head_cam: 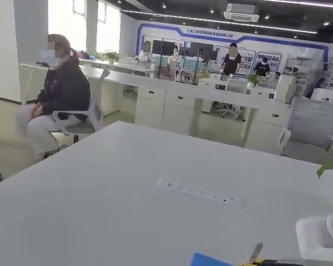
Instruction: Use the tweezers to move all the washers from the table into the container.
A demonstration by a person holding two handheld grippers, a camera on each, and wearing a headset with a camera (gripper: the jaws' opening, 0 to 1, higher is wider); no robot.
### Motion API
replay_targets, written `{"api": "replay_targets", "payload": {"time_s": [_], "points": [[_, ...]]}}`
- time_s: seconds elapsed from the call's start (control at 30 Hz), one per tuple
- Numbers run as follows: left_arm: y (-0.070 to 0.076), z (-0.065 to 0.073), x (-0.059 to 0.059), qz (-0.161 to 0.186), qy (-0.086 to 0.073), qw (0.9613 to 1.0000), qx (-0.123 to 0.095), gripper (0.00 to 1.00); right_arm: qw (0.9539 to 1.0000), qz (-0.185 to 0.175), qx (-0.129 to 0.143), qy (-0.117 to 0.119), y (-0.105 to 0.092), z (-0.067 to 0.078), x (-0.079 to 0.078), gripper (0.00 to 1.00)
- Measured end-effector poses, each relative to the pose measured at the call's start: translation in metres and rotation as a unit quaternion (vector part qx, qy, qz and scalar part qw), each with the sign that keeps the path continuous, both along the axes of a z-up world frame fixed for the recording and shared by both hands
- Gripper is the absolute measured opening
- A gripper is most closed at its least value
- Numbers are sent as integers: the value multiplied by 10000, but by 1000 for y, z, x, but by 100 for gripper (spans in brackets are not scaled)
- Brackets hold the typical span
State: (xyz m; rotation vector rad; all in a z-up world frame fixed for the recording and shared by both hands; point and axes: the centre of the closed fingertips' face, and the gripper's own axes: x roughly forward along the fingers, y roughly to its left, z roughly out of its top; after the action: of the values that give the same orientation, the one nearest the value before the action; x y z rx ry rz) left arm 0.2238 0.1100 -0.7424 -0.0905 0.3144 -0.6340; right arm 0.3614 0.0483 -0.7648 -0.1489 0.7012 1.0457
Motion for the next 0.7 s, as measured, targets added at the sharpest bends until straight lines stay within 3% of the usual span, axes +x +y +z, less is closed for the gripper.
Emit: {"api": "replay_targets", "payload": {"time_s": [0.4,0.7], "points": [[0,-1,-1,-25,32,10000,19,92,9987,70,-425,277,2,-34,8,3],[0,-3,-1,-51,59,10000,42,92,9980,154,-545,297,4,-42,1,3]]}}
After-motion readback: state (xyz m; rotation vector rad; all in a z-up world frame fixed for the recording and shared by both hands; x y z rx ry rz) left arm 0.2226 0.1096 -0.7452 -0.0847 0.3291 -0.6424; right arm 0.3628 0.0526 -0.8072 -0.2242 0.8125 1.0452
